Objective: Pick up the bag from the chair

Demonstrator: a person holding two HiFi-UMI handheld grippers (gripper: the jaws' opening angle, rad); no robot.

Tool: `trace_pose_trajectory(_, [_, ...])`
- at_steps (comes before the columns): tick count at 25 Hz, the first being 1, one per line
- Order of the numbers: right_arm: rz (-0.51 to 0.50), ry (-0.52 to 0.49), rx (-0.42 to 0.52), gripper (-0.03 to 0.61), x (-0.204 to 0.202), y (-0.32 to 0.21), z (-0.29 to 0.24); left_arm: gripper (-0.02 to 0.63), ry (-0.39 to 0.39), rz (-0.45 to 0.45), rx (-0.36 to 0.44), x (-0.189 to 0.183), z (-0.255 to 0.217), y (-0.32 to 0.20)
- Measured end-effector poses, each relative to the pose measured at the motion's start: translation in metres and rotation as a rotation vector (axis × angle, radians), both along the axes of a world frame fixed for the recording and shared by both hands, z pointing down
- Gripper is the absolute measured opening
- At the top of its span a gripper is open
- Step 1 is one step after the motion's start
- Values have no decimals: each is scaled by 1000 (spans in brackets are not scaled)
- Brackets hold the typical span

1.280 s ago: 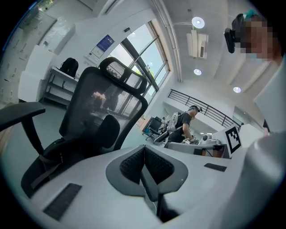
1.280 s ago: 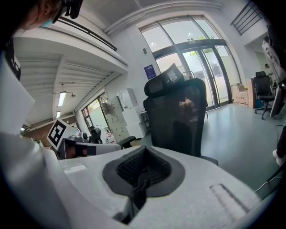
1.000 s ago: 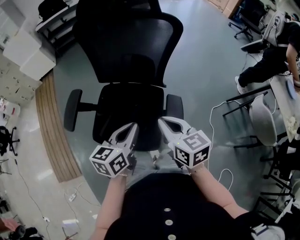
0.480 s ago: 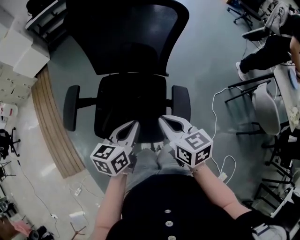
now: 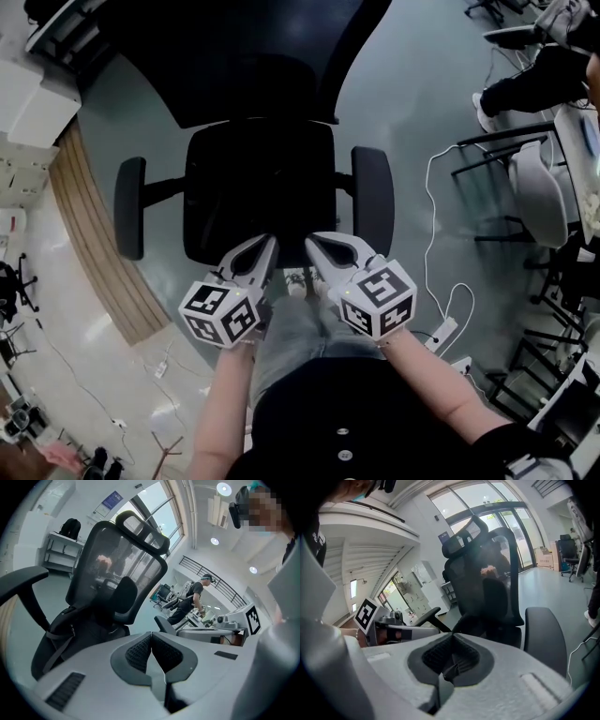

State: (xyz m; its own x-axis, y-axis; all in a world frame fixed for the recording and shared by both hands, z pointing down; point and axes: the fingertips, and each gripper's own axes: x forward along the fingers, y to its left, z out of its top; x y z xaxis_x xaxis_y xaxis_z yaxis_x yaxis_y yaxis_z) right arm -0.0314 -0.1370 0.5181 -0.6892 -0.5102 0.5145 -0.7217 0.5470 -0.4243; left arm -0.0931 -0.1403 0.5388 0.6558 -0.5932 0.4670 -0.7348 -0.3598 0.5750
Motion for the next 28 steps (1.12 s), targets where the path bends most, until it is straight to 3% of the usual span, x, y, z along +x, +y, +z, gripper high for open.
trace_pose_trajectory(7, [11,3,-45,-2,-19,-1,33,20,-31,-14,-64,-12,44,1])
trace_pose_trajectory(17, [102,54,-105,-2,-23,-1,91,23,-69,13,-122,-24,107,-6])
trace_pose_trajectory(23, [126,61,-148,-2,-27,10,118,160,-85,36,-181,-20,147,-9])
trace_pose_trajectory(25, [131,57,-164,-2,-29,10,126,254,-111,29,-193,-22,160,-16])
trace_pose_trajectory(28, [154,58,-182,-2,-26,9,137,294,-139,36,-193,-22,177,-29])
